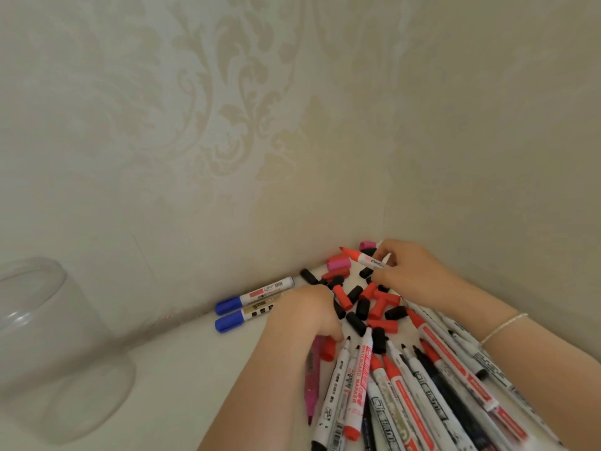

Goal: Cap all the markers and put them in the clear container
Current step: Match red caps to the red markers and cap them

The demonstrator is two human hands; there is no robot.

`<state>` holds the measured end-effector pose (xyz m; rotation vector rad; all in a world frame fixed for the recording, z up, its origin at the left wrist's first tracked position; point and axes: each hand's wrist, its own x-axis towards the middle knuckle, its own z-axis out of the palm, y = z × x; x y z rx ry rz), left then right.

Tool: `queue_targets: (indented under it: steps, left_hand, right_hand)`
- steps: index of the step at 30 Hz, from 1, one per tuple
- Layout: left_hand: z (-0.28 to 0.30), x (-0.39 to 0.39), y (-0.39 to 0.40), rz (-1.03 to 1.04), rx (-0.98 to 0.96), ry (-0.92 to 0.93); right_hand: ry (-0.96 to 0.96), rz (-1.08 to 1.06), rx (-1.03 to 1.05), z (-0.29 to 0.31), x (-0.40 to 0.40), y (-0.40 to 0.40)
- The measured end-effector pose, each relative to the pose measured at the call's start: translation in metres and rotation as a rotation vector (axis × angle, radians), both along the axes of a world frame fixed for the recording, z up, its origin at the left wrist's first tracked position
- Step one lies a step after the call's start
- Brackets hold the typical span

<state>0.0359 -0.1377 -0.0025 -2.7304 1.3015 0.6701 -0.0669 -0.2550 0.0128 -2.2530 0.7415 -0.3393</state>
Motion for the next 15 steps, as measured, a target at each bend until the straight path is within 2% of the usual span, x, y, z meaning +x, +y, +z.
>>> queue_targets:
  steps: [2, 4, 6, 9, 11, 15]
  left_hand:
    - [-0.001, 0.000, -0.001, 0.008, -0.030, 0.045]
    - [0.002, 0.009, 0.003, 0.049, -0.143, 0.173]
    - [0.008, 0.024, 0.011, 0.128, -0.385, 0.340]
    - [0.013, 0.045, 0.021, 0.377, -0.901, 0.681]
    - [0.012, 0.053, 0.023, 0.522, -1.166, 0.889]
    - [0.012, 0.053, 0.020, 0.633, -1.334, 1.100]
  right_hand:
    - [-0.018, 0.010, 0.006, 0.002, 0.000, 0.002]
    - [-0.046, 0.012, 0.010, 0.004, -0.001, 0.003]
    - [-0.124, 0.004, 0.010, 0.005, -0.002, 0.005]
    - [-0.286, 0.036, 0.040, 0.008, -0.001, 0.011]
    - [-0.336, 0.084, 0.036, 0.011, -0.001, 0.017]
    - [-0.275, 0.150, -0.040, 0.017, 0.001, 0.026]
